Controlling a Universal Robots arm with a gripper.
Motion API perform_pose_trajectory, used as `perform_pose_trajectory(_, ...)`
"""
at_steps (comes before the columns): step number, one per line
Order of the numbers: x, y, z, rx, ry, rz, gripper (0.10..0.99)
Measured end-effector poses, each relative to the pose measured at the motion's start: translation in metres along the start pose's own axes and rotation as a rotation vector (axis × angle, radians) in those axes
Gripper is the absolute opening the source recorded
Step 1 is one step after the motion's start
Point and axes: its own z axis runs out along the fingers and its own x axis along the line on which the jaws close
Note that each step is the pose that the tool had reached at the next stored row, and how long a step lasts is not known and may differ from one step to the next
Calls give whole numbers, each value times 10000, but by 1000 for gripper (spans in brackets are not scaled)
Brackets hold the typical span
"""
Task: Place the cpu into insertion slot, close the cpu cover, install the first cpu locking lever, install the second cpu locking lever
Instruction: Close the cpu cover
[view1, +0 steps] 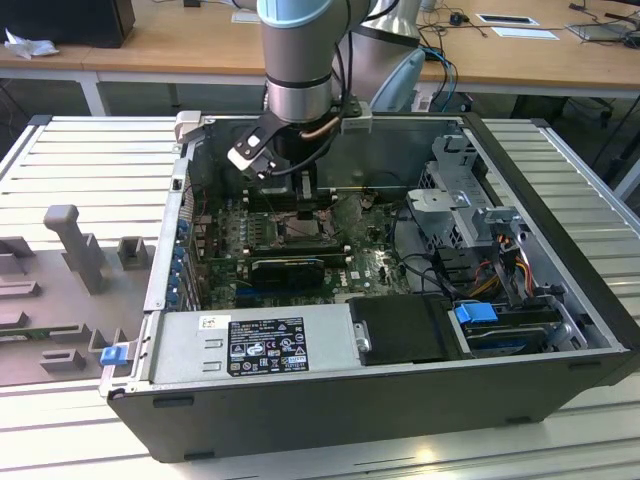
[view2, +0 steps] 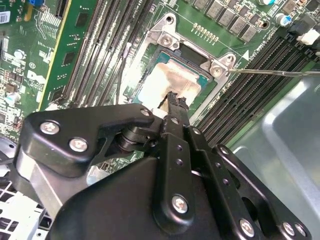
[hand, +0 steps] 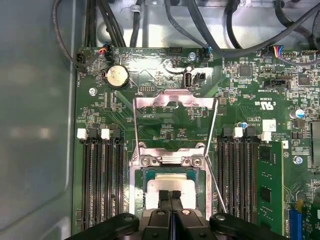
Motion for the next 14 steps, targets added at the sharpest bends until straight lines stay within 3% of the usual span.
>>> perform_pose_trajectory(2, -4, 76, 7, 21, 0, 5, 106)
perform_pose_trajectory(7, 1, 79, -19, 20, -2, 4, 106)
perform_pose_trajectory(14, 1, 86, -111, 20, -3, 5, 106)
